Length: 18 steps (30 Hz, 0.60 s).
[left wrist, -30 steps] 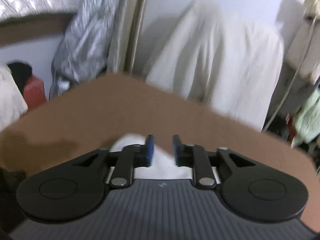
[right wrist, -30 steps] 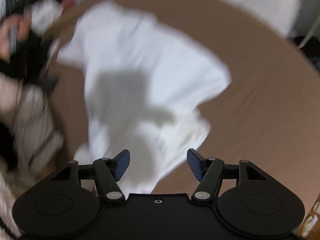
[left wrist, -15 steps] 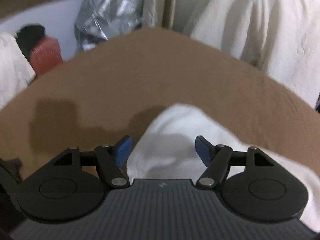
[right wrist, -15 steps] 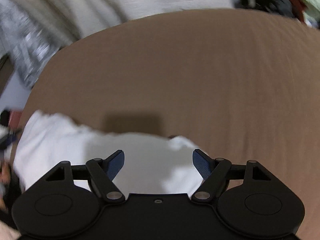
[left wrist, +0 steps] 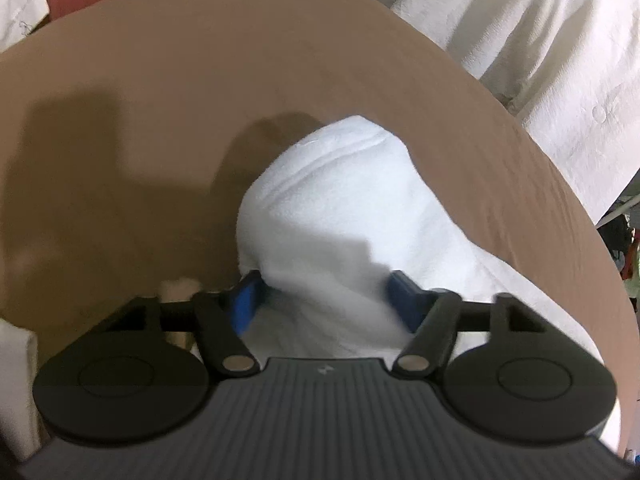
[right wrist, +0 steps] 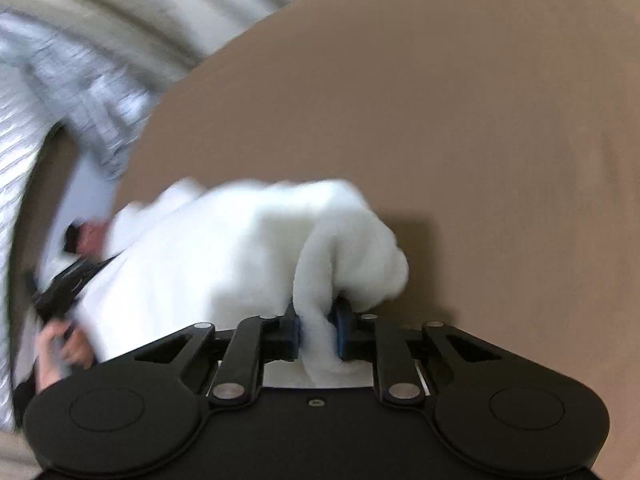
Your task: Fold clothes
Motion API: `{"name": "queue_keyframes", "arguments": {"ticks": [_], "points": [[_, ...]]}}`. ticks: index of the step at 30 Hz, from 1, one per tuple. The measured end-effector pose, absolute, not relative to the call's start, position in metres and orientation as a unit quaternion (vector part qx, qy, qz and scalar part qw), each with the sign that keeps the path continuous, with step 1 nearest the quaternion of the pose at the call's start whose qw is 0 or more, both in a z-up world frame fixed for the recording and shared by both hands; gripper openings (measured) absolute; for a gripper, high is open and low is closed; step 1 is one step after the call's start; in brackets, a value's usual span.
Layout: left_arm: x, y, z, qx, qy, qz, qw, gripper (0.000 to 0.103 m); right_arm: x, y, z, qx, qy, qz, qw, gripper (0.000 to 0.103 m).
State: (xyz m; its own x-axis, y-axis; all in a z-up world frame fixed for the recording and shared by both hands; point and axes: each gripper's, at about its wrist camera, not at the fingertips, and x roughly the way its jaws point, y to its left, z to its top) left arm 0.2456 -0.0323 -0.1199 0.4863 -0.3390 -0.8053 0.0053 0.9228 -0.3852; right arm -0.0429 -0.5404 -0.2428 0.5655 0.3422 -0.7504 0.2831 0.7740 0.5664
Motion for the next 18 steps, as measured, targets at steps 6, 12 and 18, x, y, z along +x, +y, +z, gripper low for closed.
{"name": "queue_keyframes", "arguments": {"ticks": [6, 12, 18], "points": [[0.226, -0.027, -0.096, -0.180, 0.459, -0.095, 0.865, 0.016, -0.060, -0.460, -0.218, 0.297, 0.478, 0.173, 0.809, 0.019], [0.198, -0.004, -0.065, -0.177, 0.391, -0.053, 0.902, 0.014, -0.078, -0.362, -0.196, 0.214, 0.511, 0.352, 0.755, 0.019], [0.210, -0.008, -0.081, -0.163, 0.417, -0.046, 0.893, 0.014, -0.063, -0.358, -0.172, 0.147, 0.537, 0.326, 0.764, 0.025]]}}
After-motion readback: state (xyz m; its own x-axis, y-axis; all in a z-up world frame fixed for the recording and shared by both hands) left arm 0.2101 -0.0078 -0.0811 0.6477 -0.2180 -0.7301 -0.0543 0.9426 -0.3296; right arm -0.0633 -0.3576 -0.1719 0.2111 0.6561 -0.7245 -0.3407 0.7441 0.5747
